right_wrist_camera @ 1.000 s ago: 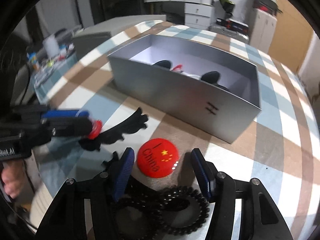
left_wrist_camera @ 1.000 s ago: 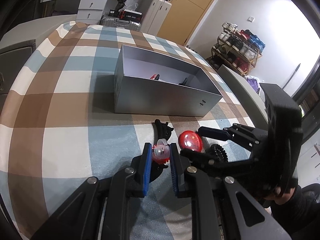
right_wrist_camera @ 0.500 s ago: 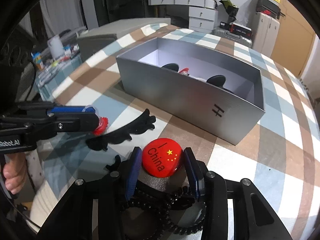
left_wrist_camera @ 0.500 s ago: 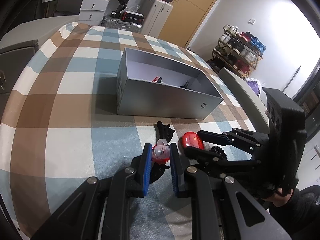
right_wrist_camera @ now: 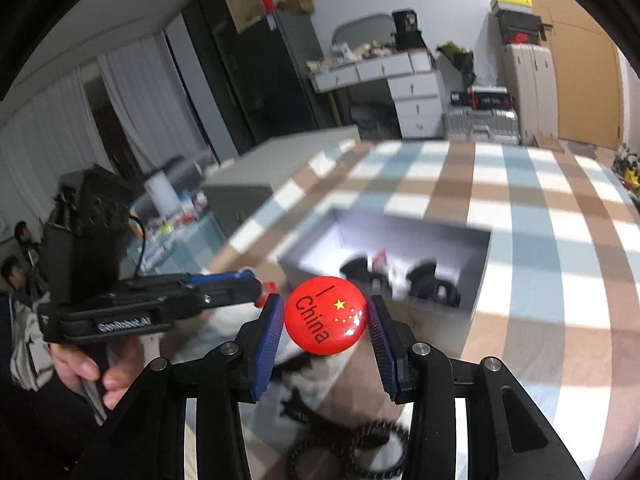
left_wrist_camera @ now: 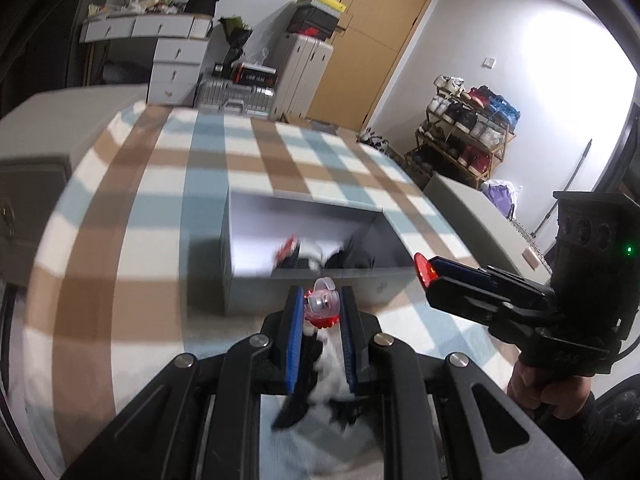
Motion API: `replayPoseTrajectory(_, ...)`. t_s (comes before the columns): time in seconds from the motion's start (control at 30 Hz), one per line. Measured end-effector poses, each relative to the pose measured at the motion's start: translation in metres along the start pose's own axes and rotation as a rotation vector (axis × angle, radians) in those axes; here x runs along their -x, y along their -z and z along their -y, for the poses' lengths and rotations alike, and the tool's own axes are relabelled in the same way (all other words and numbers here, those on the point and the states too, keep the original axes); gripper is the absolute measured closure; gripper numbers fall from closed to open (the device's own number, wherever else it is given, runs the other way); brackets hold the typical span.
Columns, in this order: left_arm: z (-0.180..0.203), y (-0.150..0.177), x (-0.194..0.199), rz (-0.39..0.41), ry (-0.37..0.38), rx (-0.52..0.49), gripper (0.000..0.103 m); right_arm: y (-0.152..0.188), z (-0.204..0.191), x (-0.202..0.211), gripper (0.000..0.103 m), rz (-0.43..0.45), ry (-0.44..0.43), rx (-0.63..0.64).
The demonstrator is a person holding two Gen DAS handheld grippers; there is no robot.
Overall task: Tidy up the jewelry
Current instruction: 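Carry the clip and red ball into the grey box and open both tools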
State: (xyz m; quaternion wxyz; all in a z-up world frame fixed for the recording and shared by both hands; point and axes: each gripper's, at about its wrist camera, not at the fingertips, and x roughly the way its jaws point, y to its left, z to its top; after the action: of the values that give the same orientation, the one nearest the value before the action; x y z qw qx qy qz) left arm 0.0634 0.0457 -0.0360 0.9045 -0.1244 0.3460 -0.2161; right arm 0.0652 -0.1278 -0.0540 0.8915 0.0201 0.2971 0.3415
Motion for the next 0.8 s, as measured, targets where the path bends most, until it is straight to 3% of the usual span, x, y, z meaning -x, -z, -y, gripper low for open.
replayPoseTrajectory(0.27, 0.0, -0.033, -0.033, -0.004, -0.028, -0.03, 0.091, -0.036, 0.036, -0.015, 0.061, 0.043, 0.006, -0.06)
replayPoseTrajectory(0.8, -0.005, -0.038, -0.076, -0.104, -0.033, -0.005, 0.091, -0.035, 0.075, -0.057, 0.061, -0.021, -0.019, -0.146)
